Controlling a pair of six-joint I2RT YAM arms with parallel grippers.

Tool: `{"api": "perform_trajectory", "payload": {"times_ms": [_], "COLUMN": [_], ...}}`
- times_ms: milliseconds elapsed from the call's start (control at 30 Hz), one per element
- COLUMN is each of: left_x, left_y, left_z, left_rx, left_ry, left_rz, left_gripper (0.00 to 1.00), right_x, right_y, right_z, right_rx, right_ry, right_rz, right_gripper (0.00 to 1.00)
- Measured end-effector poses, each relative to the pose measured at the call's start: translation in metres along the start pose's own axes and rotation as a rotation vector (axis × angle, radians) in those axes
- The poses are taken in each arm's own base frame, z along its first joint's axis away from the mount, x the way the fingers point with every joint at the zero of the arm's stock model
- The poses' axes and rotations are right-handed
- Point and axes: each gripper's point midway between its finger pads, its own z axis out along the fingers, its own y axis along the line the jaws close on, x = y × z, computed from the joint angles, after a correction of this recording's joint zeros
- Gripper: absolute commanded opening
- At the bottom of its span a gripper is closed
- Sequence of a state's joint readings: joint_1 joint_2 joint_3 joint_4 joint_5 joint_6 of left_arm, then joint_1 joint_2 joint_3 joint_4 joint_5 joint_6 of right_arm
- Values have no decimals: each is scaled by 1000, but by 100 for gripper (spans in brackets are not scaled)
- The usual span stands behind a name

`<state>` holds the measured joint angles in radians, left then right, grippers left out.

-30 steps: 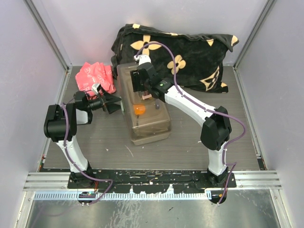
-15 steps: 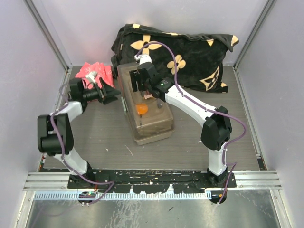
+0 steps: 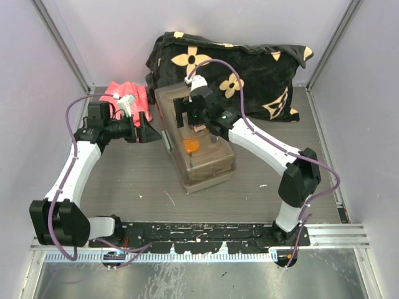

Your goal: Pack the tool kit

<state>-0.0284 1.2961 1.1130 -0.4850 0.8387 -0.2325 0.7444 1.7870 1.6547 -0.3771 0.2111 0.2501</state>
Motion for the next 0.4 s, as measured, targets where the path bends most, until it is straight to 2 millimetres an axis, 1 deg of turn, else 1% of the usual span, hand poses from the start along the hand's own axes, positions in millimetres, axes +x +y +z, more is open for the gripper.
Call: {"api": "perform_trajectory", "payload": {"times_ms": [67,167,233,300,400], "left_x": [11,22,29,35,39], "left_y": [-5,-15,-22,-24,-22], "left_z": [-2,-7,-10,-12,-13], "left_rx": [-40,-69,-78,-83,-93], "left_ry": [22,24,23,28,39], "left_rz": [41,103,140,159,170], "left_gripper": [98,98,98,98,98], "right_x": [2,9,11,15,22], "right_y": [-5,-21,-26,-33,-45], "right_z": [-11,-28,-37,-46,-54], "right_rx": [9,47,53,76,112], "right_ry": [0,10,5,12,26], "right_rz": [-2,4,15,13,15], "right_gripper": [100,100,100,100,100]}}
